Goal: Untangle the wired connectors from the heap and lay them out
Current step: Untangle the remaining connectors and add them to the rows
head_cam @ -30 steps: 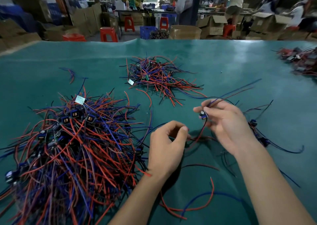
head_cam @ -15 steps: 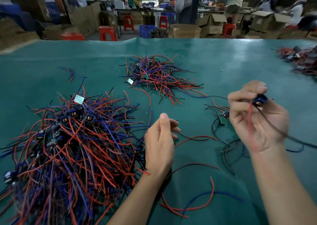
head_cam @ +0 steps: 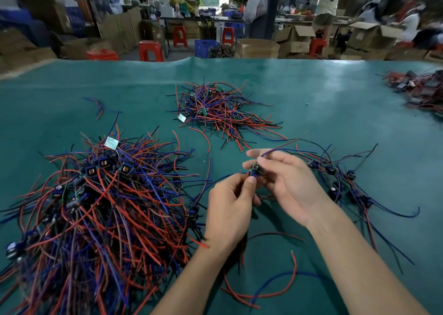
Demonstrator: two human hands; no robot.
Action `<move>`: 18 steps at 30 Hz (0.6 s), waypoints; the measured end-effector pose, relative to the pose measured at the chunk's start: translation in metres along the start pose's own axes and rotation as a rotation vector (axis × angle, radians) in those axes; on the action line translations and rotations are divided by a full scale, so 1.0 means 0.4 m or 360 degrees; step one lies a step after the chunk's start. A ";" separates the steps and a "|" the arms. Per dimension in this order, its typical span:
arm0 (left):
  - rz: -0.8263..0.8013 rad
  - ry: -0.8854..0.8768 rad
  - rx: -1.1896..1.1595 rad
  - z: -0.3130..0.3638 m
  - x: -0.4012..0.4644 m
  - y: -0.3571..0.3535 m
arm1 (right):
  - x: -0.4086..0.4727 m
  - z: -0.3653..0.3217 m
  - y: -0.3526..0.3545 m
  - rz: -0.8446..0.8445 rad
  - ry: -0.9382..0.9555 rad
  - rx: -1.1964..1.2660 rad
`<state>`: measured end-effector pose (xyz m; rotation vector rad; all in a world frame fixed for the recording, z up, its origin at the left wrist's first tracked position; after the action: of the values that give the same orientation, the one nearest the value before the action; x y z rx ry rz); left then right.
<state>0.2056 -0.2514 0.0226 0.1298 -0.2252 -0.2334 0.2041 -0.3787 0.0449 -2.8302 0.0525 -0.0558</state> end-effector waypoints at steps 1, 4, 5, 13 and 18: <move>0.0008 -0.0006 0.0012 0.000 0.000 0.001 | 0.000 0.002 0.002 0.0038 0.0007 -0.0021; 0.0043 -0.0029 0.0058 0.002 -0.001 0.004 | 0.000 0.004 0.005 0.0106 0.0023 -0.0052; 0.0053 -0.0037 0.0075 0.002 0.000 0.004 | 0.000 0.002 0.005 0.0106 0.0040 -0.0066; -0.0011 -0.0155 0.0245 0.012 0.000 -0.005 | -0.009 -0.052 0.073 0.0556 0.0383 -0.0698; -0.0069 -0.0170 0.0259 0.012 -0.004 -0.010 | -0.031 -0.095 0.165 0.1010 0.0508 -0.0571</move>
<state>0.2020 -0.2554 0.0262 0.2843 -0.3479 -0.2656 0.1881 -0.4525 0.0605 -2.9689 1.1173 -0.3853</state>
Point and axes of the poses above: each hand's wrist, its own x-axis towards the middle knuckle, its own y-axis out of the back of the hand, z = x × y, the point moved 7 cm from there along x, towards the middle knuckle, and after that the axes turned 3 degrees about -z, right-handed, at the moved point
